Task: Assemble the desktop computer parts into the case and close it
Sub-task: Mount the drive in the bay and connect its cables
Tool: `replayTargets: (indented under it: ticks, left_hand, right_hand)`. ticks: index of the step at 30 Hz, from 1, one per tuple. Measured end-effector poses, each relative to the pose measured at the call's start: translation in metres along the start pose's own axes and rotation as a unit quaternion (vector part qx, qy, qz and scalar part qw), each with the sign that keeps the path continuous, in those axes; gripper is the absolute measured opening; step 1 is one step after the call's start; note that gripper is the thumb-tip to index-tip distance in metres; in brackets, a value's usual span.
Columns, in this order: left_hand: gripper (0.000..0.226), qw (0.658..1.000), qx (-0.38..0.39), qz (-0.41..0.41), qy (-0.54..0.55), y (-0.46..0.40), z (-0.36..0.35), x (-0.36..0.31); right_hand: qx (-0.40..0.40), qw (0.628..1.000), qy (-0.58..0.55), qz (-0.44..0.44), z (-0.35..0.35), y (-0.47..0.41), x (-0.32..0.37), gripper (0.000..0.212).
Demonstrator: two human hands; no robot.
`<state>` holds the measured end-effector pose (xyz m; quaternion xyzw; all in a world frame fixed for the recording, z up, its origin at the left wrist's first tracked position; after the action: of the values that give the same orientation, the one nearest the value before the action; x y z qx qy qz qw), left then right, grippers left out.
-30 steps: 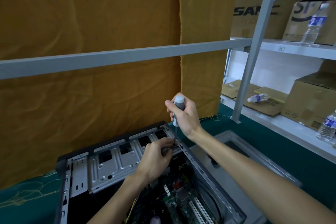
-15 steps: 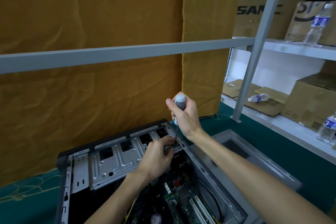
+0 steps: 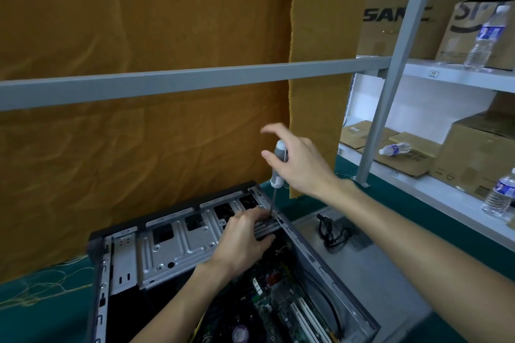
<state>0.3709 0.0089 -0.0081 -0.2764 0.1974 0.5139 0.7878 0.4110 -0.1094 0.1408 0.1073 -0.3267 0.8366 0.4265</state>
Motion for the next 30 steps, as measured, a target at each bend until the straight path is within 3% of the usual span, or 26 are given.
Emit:
replayTargets:
  ticks: [2, 6, 10, 14, 16, 18, 21, 23, 25, 28, 30]
  left_hand:
    - [0.065, 0.999, 0.013, 0.001, -0.046, 0.0, -0.002, 0.001]
    - [0.064, 0.991, 0.011, 0.0, -0.131, -0.001, -0.004, 0.003]
    - [0.063, 0.985, 0.01, -0.012, -0.172, 0.0, -0.006, 0.003]
    - [0.059, 0.982, 0.01, -0.02, -0.188, 0.002, -0.009, 0.001]
    - [0.059, 0.981, 0.011, -0.021, -0.195, 0.003, -0.01, 0.002]
    - [0.058, 0.98, 0.01, -0.02, -0.198, 0.003, -0.01, 0.003]
    - [0.058, 0.981, 0.007, -0.024, -0.193, 0.002, -0.011, 0.003]
    - [0.058, 0.982, 0.005, -0.023, -0.188, 0.002, -0.01, 0.004]
    - [0.058, 0.983, 0.001, -0.021, -0.182, 0.003, -0.01, 0.005]
    - [0.058, 0.983, 0.001, -0.026, -0.182, 0.004, -0.009, 0.004]
    - [0.057, 0.982, 0.001, -0.028, -0.185, 0.003, -0.009, 0.003]
  right_hand:
    - [0.034, 0.987, 0.159, -0.002, 0.009, -0.009, 0.005, 0.023]
    - [0.24, 0.954, 0.174, -0.04, 0.009, -0.023, 0.002, 0.026]
    - [0.229, 0.923, 0.308, 0.015, 0.003, -0.029, 0.017, 0.03]
    - [0.372, 0.9, 0.211, -0.08, -0.001, -0.028, 0.006, 0.034]
    - [0.349, 0.909, 0.217, -0.062, -0.002, -0.032, 0.011, 0.027]
    - [0.322, 0.913, 0.244, -0.051, -0.004, -0.036, 0.014, 0.038]
    - [0.382, 0.904, 0.173, -0.084, -0.01, -0.03, 0.014, 0.047]
    - [0.349, 0.909, 0.216, -0.067, -0.009, -0.035, 0.015, 0.035]
    - [0.311, 0.911, 0.264, -0.062, -0.004, -0.04, 0.015, 0.04]
    - [0.377, 0.902, 0.18, -0.105, -0.008, -0.033, 0.01, 0.044]
    - [0.36, 0.904, 0.21, -0.099, -0.006, -0.033, 0.009, 0.032]
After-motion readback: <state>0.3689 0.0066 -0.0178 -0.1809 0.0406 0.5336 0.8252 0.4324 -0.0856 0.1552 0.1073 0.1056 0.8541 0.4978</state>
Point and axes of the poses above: each hand's wrist, its own y-axis away from the middle knuckle, its own z-axis out of the back of the hand, x = y × z, the point moved 8 cm from there along -y, towards the middle knuckle, and after that the axes turned 7 degrees about x, right-handed, at the moved point
